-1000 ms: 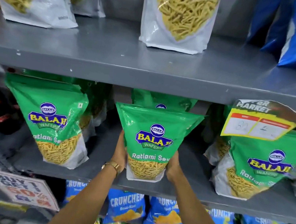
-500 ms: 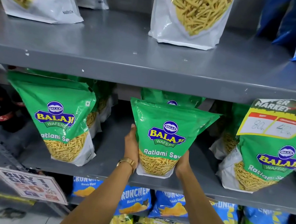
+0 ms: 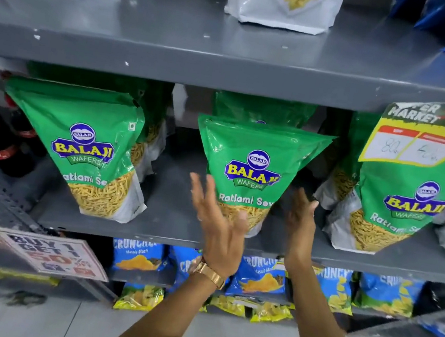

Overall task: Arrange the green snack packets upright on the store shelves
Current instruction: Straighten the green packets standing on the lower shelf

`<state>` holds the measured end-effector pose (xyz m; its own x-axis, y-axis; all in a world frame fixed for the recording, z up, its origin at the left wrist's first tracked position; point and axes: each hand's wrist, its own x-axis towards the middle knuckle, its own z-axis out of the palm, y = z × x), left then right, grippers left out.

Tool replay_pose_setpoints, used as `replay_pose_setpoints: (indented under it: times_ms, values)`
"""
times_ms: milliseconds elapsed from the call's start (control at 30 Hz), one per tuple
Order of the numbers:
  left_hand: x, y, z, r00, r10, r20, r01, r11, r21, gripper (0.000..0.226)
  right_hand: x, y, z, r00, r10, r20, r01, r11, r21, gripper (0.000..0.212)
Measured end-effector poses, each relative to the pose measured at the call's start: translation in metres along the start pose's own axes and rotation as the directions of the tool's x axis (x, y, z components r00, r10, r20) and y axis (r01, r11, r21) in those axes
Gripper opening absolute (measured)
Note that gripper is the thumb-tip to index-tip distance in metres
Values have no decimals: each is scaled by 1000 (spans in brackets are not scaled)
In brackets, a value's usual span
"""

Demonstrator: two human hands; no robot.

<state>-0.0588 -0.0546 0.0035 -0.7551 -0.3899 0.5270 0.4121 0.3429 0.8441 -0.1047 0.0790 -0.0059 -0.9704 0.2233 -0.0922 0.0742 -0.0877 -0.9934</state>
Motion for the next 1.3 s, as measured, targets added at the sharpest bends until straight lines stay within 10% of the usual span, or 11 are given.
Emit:
replay_pose_setpoints:
  times_ms: [133,233,567,767,967,1300]
  values:
    - [-21,12,16,899,395,188,-418,902,109,72,-16,-13,-13,987,-161,7,160,986,45,50]
    - [-36,22,48,878,402,260,-417,909,3,69,-26,-20,-39,960,-278,-8,278,960,-7,55]
    - [-27,32,190,911,-337,238,385,900,-203,46,37,-47,-212,808,-297,-510,399,911,101,46]
    - [-9,27,237,811,-517,275,585,736,-341,43,122,-37,-228,995,18,-98,-2,987,161,68]
    - [-12,38,242,784,-548,291,620,709,-337,35,142,-27,-202,938,192,287,-281,908,311,64]
    - [-15,36,256,774,-599,206,629,691,-355,30,144,-17,-210,913,198,356,-304,913,271,55]
